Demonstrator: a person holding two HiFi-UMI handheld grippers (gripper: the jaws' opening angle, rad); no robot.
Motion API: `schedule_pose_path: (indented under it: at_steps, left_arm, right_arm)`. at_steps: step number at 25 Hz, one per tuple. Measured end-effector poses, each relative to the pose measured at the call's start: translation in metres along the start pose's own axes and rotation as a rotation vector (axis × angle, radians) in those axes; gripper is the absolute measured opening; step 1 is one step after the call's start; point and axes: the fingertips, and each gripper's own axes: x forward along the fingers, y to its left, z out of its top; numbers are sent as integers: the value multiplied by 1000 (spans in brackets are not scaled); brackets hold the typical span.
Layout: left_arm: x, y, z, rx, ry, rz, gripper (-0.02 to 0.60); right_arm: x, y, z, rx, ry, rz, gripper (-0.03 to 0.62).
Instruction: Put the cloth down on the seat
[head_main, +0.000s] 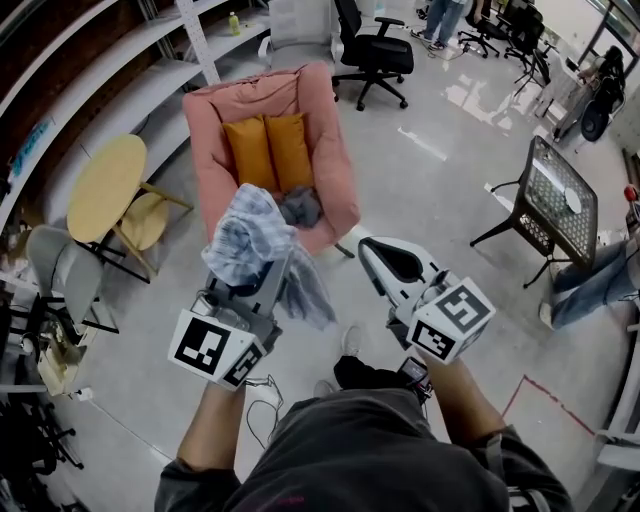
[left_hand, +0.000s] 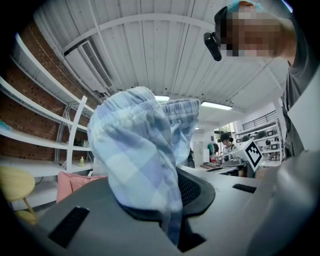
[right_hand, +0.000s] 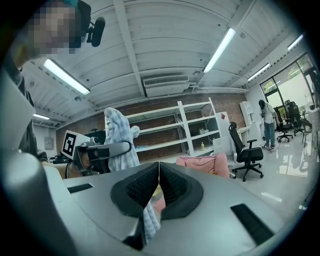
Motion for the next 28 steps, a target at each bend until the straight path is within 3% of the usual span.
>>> schedule_pose_path:
  at_steps: [9, 16, 28]
  left_arm:
    - [95, 41, 19, 43, -5, 58, 51]
    - [142, 88, 46, 102, -44, 108, 52]
    - [228, 149, 87, 157, -117, 45, 52]
  right_arm:
    - [33, -104, 19, 24, 5, 36, 15]
    - [53, -157, 32, 20, -1, 35, 15]
    - [104, -218, 33, 51, 25, -10, 15]
